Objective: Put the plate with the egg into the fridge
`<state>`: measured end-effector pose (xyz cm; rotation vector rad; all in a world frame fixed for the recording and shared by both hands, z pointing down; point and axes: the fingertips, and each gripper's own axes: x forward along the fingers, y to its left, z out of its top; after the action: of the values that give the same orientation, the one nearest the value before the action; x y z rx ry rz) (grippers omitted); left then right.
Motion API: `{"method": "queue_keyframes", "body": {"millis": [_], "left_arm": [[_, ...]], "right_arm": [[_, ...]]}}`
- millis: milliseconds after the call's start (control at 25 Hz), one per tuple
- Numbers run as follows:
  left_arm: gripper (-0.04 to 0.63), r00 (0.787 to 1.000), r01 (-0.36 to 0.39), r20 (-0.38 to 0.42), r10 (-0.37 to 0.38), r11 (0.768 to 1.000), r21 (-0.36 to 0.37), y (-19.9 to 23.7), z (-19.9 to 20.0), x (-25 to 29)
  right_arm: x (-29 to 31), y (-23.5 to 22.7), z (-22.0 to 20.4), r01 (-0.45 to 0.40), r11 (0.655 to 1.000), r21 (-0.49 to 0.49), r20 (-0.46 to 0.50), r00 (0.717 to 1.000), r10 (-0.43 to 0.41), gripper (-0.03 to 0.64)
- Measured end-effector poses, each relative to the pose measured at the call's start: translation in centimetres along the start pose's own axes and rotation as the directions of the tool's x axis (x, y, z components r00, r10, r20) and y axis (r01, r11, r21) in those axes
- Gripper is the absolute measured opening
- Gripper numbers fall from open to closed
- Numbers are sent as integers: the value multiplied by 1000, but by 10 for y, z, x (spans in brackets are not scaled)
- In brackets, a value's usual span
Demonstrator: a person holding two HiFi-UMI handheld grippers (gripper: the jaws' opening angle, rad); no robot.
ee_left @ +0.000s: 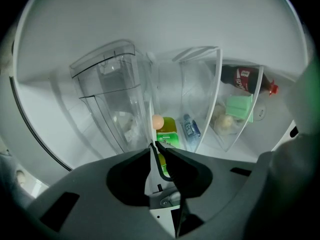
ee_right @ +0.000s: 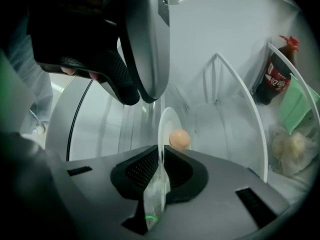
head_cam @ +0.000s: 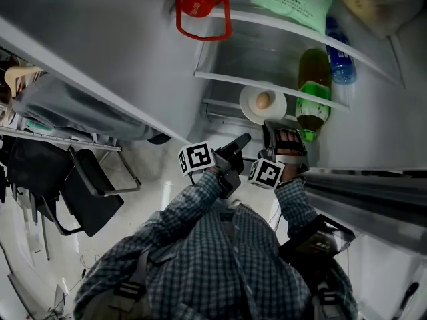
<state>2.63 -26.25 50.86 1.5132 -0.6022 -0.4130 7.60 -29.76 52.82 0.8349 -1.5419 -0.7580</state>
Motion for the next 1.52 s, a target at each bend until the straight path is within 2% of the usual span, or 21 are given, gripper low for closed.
{"method": "queue_keyframes", "body": {"millis": [120,280,440,600,760,880,960,1040,1240,1320,1400,1480,1520], "left_arm": [[98,1000,-5,-5,5,1000,4,1,-1,-2],[92,1000,-8,-26,9,1000,29,0,-4,-1],[26,999,-29,-39,32,998,59,2,-9,0],[8,999,-28,-39,31,996,87,1,-10,0],[8,999,-35,-32,39,992,123,-1,-8,-2],[8,999,-38,-31,43,985,167,-2,-4,-4],[6,999,-37,-31,44,980,195,-4,-2,-4],[8,999,-37,-30,45,973,230,-7,-1,-4],[6,997,-34,-55,56,938,346,-17,-3,2],[6,996,-41,-57,67,926,375,-18,-4,3],[8,995,-55,-53,85,907,417,-17,-3,3],[6,994,-73,-41,106,874,480,-18,-2,3],[6,993,-85,-32,118,851,518,-19,-1,3]], "right_arm": [[0,0,1,4,1000,14,8,1000,-4,21],[-1,2,3,-28,999,46,19,999,27,75],[-5,3,2,-26,998,56,22,999,24,87],[-13,-1,0,-10,997,76,17,1000,9,87],[-24,-1,-6,-2,987,160,12,1000,0,87],[-31,-2,-10,-21,961,277,23,1000,15,86],[-36,-6,-13,-22,924,382,29,1000,12,80],[-41,-12,-15,-20,879,477,39,999,2,6],[-48,-14,-16,-94,744,662,95,995,41,5],[-50,-12,-14,-140,660,738,130,989,64,5],[-54,-14,-12,-185,541,821,174,982,72,5],[-58,-18,-10,-221,424,878,212,975,69,5],[-59,-20,-9,-231,389,892,223,973,65,6]]}}
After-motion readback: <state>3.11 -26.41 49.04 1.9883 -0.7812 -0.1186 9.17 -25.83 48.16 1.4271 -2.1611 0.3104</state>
